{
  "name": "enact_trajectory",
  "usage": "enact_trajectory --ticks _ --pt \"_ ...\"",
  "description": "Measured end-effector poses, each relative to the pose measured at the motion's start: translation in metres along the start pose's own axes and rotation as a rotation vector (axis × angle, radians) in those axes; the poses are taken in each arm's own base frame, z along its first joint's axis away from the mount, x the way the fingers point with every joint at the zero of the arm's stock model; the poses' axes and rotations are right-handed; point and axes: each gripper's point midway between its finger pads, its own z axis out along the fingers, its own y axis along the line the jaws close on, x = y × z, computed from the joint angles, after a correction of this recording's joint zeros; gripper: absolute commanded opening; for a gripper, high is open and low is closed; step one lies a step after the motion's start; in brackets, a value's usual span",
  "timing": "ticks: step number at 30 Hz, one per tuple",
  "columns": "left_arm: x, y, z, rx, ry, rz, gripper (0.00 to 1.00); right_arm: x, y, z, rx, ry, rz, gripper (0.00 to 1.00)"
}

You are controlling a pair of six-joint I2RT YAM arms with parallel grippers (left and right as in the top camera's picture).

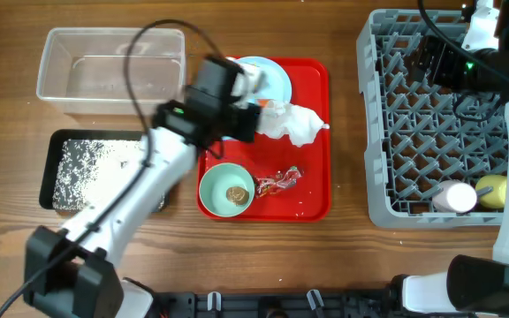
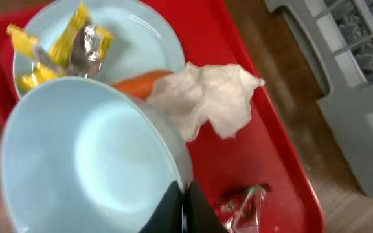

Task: Sort waste into correct bins and load items into the dishwasher rack
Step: 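Set the empty white bowl back on the red tray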

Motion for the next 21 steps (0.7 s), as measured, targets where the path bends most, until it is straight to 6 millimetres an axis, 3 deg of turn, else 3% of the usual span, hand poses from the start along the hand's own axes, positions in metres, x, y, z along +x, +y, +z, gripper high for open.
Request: enact_trajectory --ticks 3,6,8,12,13,14,16,18,21 --pt "0.001 -0.022 0.006 -0.084 -0.020 0.091 0.04 0.002 0.000 0.000 0.001 0.010 0.001 1.00" --pt "0.015 -0.005 0.017 -0.180 0.036 0.094 0.04 0.004 0.000 0.000 0.002 0.014 0.001 1.00" --pt "0.024 -0.001 0.043 -0.198 0.080 0.099 0.04 0.004 0.000 0.000 0.002 0.016 0.002 1.00" --pt "0.034 -0.037 0.062 -0.146 0.088 0.169 0.04 0.005 -0.001 0.000 0.002 0.021 -0.001 0.99" --pt "0.036 -0.044 0.063 -0.136 0.089 0.183 0.10 0.005 -0.001 0.000 0.002 0.021 -0.001 1.00" --pt "0.039 -0.054 0.063 -0.123 0.091 0.202 0.48 0.005 -0.001 0.000 0.002 0.021 -0.001 1.00" --pt "0.042 -0.065 0.063 -0.108 0.091 0.221 0.69 0.005 -0.001 0.000 0.003 0.021 -0.004 1.00" --pt "0.045 -0.073 0.063 -0.098 0.092 0.224 0.74 0.005 -0.001 0.000 0.002 0.021 -0.004 1.00" --pt "0.044 -0.068 0.061 -0.108 0.095 0.182 0.77 0.005 -0.001 0.000 0.002 0.021 -0.004 0.99"
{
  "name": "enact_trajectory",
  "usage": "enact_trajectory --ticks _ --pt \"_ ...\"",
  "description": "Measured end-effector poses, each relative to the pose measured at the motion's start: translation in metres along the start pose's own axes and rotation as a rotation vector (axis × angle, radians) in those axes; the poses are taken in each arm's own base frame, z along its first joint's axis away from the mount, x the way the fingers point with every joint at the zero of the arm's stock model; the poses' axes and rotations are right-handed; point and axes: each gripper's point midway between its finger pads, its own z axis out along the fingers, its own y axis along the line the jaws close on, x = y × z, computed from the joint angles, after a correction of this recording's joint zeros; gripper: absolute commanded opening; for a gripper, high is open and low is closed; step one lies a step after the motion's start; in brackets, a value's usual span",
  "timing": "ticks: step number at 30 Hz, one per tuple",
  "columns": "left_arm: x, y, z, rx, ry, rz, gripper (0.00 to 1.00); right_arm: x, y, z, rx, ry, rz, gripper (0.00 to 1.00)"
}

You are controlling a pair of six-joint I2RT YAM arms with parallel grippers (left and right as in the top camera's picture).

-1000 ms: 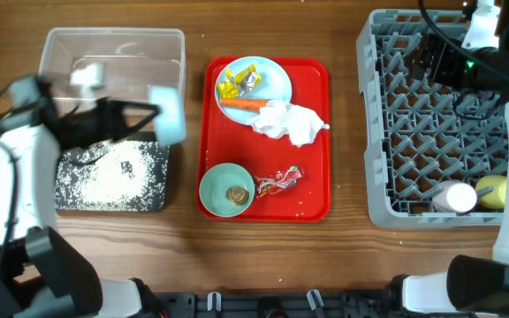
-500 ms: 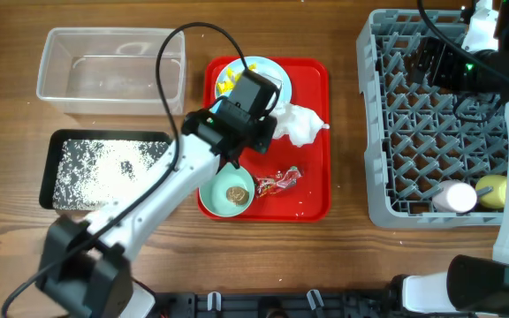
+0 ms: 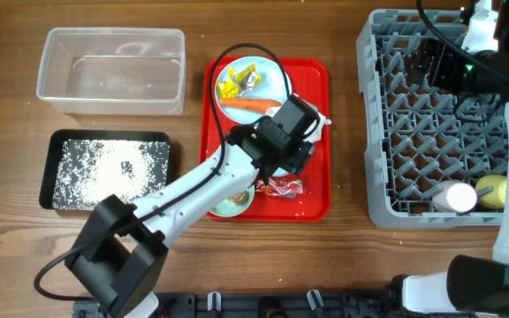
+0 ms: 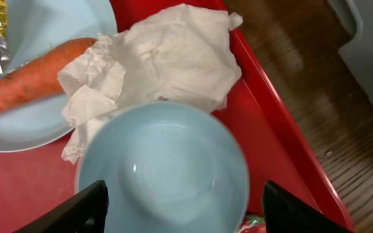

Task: Sort waste into correct bins and load items into the dishwasher rack
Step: 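Set the empty white bowl back on the red tray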

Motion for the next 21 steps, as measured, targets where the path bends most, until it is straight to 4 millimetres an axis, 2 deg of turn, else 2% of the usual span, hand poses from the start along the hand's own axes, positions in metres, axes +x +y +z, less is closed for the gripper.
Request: enact_trajectory --ticks 2,4,5,6,7,8,9,12,13,15,18,20,21 --pt "-0.004 0.009 -0.010 -0.006 -0.011 -0.054 0.79 0.000 0.002 0.000 -0.011 0.002 0.000 1.00" --pt "-0.025 0.037 -0.045 -0.018 -0.088 -0.174 0.76 0.001 0.004 0.005 -0.029 0.015 0.003 0.99" --pt "-0.028 0.050 -0.060 -0.023 -0.103 -0.218 0.69 0.001 0.004 0.010 -0.032 0.023 0.004 1.00" --pt "-0.019 0.067 -0.075 -0.036 -0.072 -0.266 0.51 0.004 0.003 0.015 -0.034 0.036 0.007 1.00" --pt "-0.001 0.080 -0.083 -0.042 -0.001 -0.310 0.45 0.008 0.001 0.024 -0.034 0.061 0.013 0.99" --pt "0.009 0.080 -0.084 -0.033 0.044 -0.325 0.41 0.009 0.000 0.028 -0.034 0.070 0.015 1.00" --pt "0.034 0.074 -0.083 -0.014 0.153 -0.328 0.41 0.009 0.000 0.032 -0.034 0.076 0.016 1.00" --pt "0.075 0.042 -0.074 0.041 0.340 -0.282 0.46 0.009 0.000 0.035 -0.036 0.081 0.017 1.00" --pt "0.085 0.031 -0.069 0.056 0.372 -0.256 0.46 0.009 0.000 0.035 -0.036 0.082 0.017 1.00" --pt "0.118 0.008 -0.053 0.075 0.462 -0.195 0.43 0.009 0.000 0.035 -0.036 0.082 0.017 1.00" --pt "0.138 0.004 -0.033 0.073 0.505 -0.184 0.39 0.009 0.000 0.035 -0.036 0.083 0.018 0.99" --pt "0.142 0.006 -0.025 0.064 0.496 -0.182 0.28 0.010 0.000 0.035 -0.036 0.084 0.018 1.00" --pt "0.140 0.006 -0.022 0.065 0.484 -0.185 0.26 0.010 0.000 0.035 -0.036 0.085 0.018 1.00"
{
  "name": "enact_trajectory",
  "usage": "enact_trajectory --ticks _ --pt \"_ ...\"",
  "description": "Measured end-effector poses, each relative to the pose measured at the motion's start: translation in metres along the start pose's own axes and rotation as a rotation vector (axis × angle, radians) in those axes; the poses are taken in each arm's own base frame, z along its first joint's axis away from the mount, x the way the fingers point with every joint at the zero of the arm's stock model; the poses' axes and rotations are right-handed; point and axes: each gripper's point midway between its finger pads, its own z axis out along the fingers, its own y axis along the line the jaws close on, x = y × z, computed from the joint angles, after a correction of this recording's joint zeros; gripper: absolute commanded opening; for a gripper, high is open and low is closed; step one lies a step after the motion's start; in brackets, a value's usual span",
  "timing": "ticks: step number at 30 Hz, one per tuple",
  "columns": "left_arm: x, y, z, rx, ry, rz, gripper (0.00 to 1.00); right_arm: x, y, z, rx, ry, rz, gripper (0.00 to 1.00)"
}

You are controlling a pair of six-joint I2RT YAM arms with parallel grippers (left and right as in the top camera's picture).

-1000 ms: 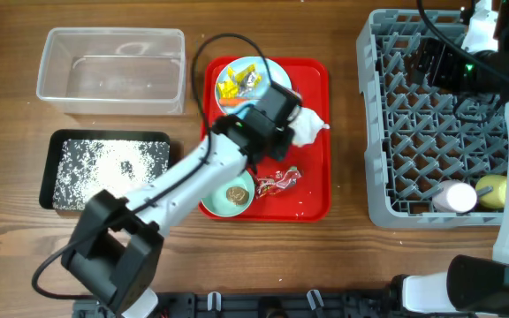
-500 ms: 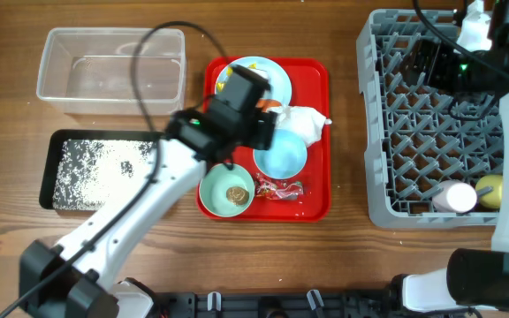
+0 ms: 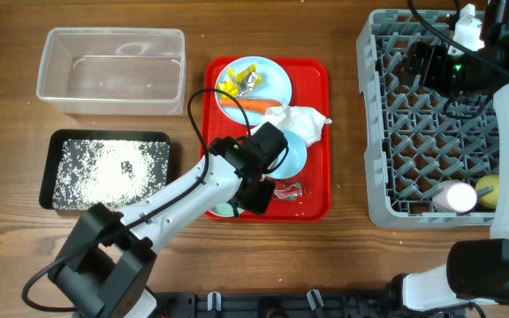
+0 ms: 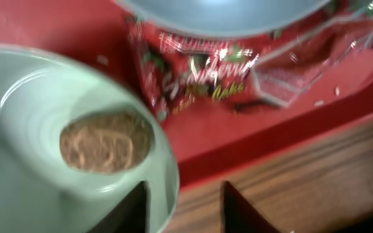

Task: Sort waste into correct bins and load items into the dishwasher rack
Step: 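Set the empty white bowl back on the red tray, then grasp the light-blue bowl with food using the left gripper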

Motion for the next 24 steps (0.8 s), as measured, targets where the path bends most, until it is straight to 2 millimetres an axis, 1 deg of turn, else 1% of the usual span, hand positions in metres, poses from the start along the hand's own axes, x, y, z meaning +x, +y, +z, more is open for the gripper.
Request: enact_trajectory --ticks 1,2,4,5,7,8,12,14,16,17,18,19,20,21,22,23,24 --pt "-0.002 0.000 0.001 0.001 -0.008 -0.002 0.25 0.000 0.000 0.000 0.000 0.000 0.000 0.99" --pt "-0.005 -0.001 0.002 0.004 -0.022 0.000 0.21 0.000 0.000 0.000 0.000 0.001 0.000 0.99" --pt "-0.010 -0.002 0.008 0.009 -0.043 0.001 0.19 0.000 0.000 0.000 0.000 0.001 0.000 0.99" --pt "-0.009 -0.001 0.012 0.006 -0.036 0.000 0.18 0.000 0.000 0.000 0.000 0.001 0.000 1.00" --pt "0.000 0.004 0.024 -0.009 0.005 -0.004 0.09 0.000 0.000 0.000 0.000 0.000 -0.004 1.00" --pt "0.001 0.006 0.027 -0.018 0.009 -0.005 0.04 0.000 0.000 0.000 0.000 0.000 -0.004 0.99" --pt "-0.006 0.017 0.025 -0.084 -0.028 -0.004 0.04 0.000 0.000 0.000 0.000 0.001 -0.004 0.99" --pt "-0.007 0.020 0.019 -0.101 -0.017 -0.012 0.04 0.000 0.000 0.000 0.000 0.002 -0.007 0.99" --pt "-0.017 0.027 -0.004 -0.108 -0.012 -0.047 0.04 0.001 0.000 0.000 0.000 0.004 -0.007 0.99" --pt "-0.029 0.030 -0.021 -0.103 -0.036 -0.071 0.04 0.001 0.000 0.000 0.000 0.004 -0.010 1.00" --pt "-0.042 0.036 -0.045 -0.091 -0.082 -0.105 0.04 0.001 0.000 0.000 0.000 0.004 -0.010 0.99" --pt "-0.049 0.040 -0.059 -0.081 -0.116 -0.131 0.04 0.001 0.000 0.000 0.000 0.003 -0.011 0.99" --pt "-0.058 0.051 -0.083 -0.065 -0.178 -0.185 0.04 0.001 0.000 0.000 0.000 0.003 -0.011 1.00" --pt "-0.063 0.067 -0.106 -0.055 -0.241 -0.248 0.04 0.001 0.000 0.000 0.001 0.003 -0.011 0.99" --pt "-0.063 0.080 -0.120 -0.050 -0.273 -0.301 0.04 0.001 0.000 0.000 0.001 0.003 -0.011 1.00" --pt "-0.056 0.104 -0.133 -0.046 -0.288 -0.389 0.04 0.001 0.000 0.000 0.001 0.003 -0.011 1.00" --pt "-0.054 0.117 -0.136 -0.044 -0.292 -0.434 0.04 0.001 0.000 0.000 0.001 0.003 -0.011 1.00"
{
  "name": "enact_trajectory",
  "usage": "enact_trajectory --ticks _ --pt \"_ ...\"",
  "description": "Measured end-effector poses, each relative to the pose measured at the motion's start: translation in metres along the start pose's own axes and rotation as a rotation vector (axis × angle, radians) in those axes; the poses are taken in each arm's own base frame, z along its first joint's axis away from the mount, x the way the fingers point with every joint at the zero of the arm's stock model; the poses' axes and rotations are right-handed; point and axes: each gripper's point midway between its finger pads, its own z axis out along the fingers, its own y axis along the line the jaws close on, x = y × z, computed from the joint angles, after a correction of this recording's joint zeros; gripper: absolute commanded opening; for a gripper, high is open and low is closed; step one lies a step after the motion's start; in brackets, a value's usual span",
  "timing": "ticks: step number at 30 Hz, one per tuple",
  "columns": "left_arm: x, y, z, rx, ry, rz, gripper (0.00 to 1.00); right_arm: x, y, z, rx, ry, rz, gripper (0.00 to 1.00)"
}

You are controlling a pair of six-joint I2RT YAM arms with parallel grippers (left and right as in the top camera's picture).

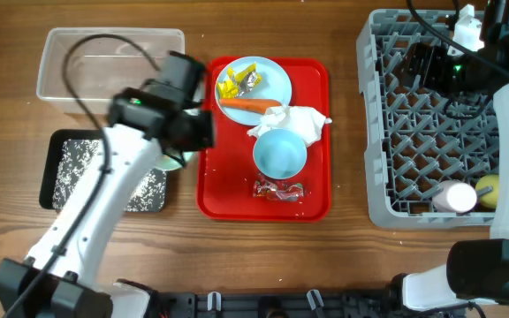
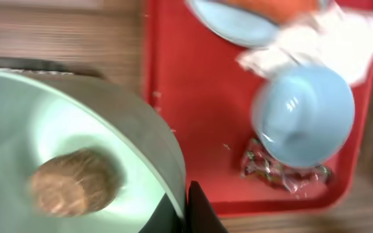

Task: Sort waste into correct bins and load items into the dishwasher rack
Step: 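Grasp the light-blue bowl with food using the left gripper, then tip the food from the light-blue bowl onto the black tray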

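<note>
My left gripper [image 2: 185, 194] is shut on the rim of a pale green bowl [image 2: 63, 149] that holds a brown lump of food [image 2: 73, 184]. In the overhead view the left gripper [image 1: 182, 141] holds the green bowl [image 1: 170, 162] left of the red tray [image 1: 312, 199], over the right end of the black bin [image 1: 69, 168]. A blue bowl [image 1: 279, 152] stands on the tray beside a crumpled white napkin [image 1: 303, 120]. My right gripper [image 1: 429, 60] hangs over the grey dishwasher rack [image 1: 387, 132]; its jaws are too small to read.
On the tray a light blue plate [image 1: 272, 84] carries a carrot [image 1: 247, 104] and yellow wrappers [image 1: 237, 79]. A red candy wrapper [image 1: 278, 188] lies at the tray's front. A clear bin [image 1: 111, 71] stands at the back left. The rack holds a pink-white cup [image 1: 454, 196] and a yellow item [image 1: 493, 188].
The left gripper was open around the green bowl's rim on the tray. Now it is shut on that rim, and the bowl is off the tray, over the black bin's right end.
First my left gripper held the blue bowl above the plate. Then it was open with the blue bowl below it by the napkin. After that it stood at the green bowl at the tray's front left, and now it holds that bowl over the black bin.
</note>
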Motion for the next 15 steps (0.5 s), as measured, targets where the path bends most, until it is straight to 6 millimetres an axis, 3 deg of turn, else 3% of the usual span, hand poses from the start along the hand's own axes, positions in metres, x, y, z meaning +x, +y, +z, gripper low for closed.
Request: enact_trajectory --ticks 4,6,7,11,15 --pt "-0.021 0.079 -0.002 0.113 0.014 -0.308 0.04 -0.001 0.000 0.000 0.001 -0.003 -0.009 0.99" --pt "-0.016 0.106 0.002 0.211 0.025 -0.367 0.04 0.000 0.000 0.000 0.001 -0.002 -0.014 1.00" --pt "-0.007 0.128 0.005 0.360 0.025 -0.474 0.04 -0.001 -0.001 0.000 0.003 -0.004 -0.016 1.00" --pt "0.013 0.165 -0.006 0.721 -0.144 -0.581 0.04 -0.002 0.000 0.000 0.003 -0.008 -0.017 1.00" --pt "0.014 0.166 -0.029 0.936 -0.348 -0.523 0.04 -0.002 0.000 0.000 0.003 -0.010 -0.018 1.00"
